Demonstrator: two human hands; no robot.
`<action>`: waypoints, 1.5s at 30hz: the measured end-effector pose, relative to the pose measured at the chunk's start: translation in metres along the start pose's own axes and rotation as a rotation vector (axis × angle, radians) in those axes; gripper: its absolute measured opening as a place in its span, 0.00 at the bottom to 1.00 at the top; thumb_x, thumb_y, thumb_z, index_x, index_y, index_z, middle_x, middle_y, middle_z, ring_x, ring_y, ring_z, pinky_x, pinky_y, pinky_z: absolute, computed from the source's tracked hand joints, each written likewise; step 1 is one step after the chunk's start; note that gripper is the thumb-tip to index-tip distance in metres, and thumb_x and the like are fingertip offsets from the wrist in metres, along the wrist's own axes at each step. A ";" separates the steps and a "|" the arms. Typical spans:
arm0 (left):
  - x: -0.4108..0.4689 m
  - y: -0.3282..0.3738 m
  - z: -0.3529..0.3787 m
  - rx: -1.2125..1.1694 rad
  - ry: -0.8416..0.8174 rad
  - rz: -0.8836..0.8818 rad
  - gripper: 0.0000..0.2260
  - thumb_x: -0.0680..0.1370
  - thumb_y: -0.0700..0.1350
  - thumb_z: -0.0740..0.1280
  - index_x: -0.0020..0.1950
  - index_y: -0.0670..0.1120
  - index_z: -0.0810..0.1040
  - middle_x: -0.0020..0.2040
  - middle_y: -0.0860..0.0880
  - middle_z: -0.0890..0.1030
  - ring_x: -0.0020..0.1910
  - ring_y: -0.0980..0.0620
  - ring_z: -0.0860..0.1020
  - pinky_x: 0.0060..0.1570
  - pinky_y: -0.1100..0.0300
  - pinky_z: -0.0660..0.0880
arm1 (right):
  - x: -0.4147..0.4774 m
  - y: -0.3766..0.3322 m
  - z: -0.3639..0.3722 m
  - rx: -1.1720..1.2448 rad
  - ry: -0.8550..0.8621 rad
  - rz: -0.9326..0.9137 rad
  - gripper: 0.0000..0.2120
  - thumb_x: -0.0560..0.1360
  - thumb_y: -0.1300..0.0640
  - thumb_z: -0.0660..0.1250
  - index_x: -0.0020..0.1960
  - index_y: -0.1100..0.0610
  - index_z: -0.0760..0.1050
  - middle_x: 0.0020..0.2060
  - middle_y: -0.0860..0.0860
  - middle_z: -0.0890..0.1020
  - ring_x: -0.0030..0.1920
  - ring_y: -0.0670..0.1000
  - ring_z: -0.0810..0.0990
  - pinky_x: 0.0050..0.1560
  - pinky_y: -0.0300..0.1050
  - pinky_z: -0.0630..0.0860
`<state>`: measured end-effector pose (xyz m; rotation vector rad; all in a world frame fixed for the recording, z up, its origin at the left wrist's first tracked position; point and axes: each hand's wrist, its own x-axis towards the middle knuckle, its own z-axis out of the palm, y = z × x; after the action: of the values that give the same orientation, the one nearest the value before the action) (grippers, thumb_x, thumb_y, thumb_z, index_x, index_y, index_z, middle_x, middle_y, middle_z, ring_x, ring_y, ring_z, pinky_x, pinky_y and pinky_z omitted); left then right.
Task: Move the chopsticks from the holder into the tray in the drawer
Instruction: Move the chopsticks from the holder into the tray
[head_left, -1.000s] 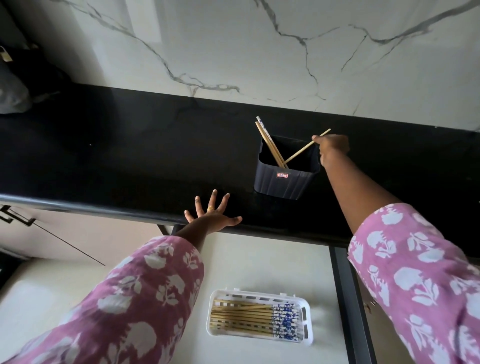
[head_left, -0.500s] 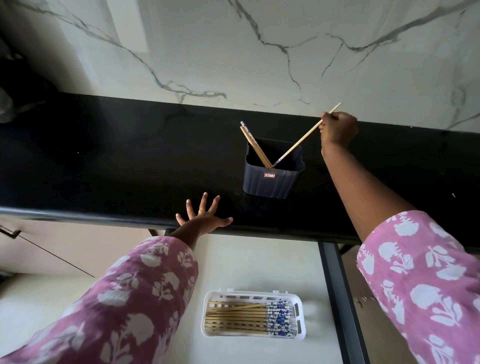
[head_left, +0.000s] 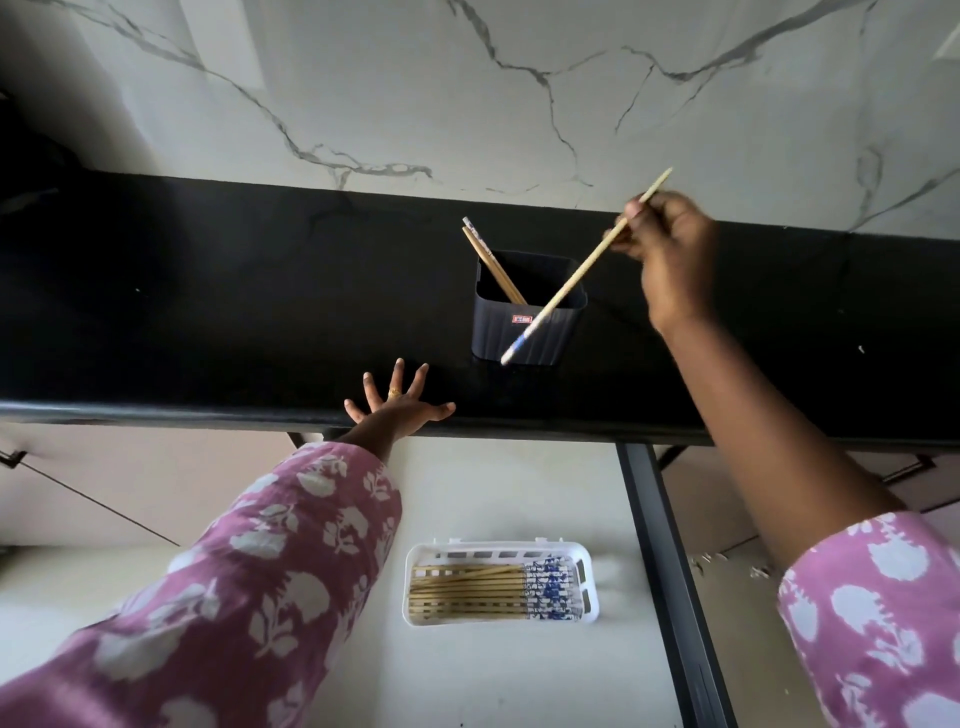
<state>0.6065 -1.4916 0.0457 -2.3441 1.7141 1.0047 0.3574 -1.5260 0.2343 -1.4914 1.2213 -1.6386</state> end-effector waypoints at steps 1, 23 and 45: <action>0.000 0.000 0.000 0.001 -0.001 -0.001 0.38 0.69 0.73 0.58 0.73 0.68 0.42 0.76 0.62 0.36 0.75 0.42 0.33 0.67 0.33 0.39 | -0.013 0.007 0.005 -0.011 -0.071 0.025 0.11 0.77 0.64 0.63 0.39 0.51 0.74 0.34 0.49 0.78 0.32 0.41 0.81 0.37 0.39 0.81; 0.007 -0.004 0.003 0.008 0.011 0.018 0.37 0.69 0.73 0.57 0.73 0.69 0.41 0.76 0.62 0.35 0.75 0.42 0.32 0.67 0.33 0.38 | -0.290 0.165 0.067 -0.932 -1.346 0.529 0.18 0.79 0.52 0.53 0.63 0.59 0.72 0.64 0.60 0.74 0.66 0.60 0.70 0.66 0.52 0.65; 0.017 -0.005 0.011 -0.036 0.088 -0.021 0.37 0.68 0.72 0.60 0.71 0.71 0.44 0.76 0.65 0.38 0.75 0.44 0.33 0.67 0.33 0.37 | -0.306 0.174 0.060 -0.841 -1.418 0.121 0.22 0.81 0.52 0.48 0.73 0.59 0.61 0.74 0.57 0.61 0.75 0.54 0.56 0.75 0.46 0.48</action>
<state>0.6086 -1.4993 0.0261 -2.4575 1.7115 0.9506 0.4476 -1.3358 -0.0543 -2.2592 1.0090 0.3284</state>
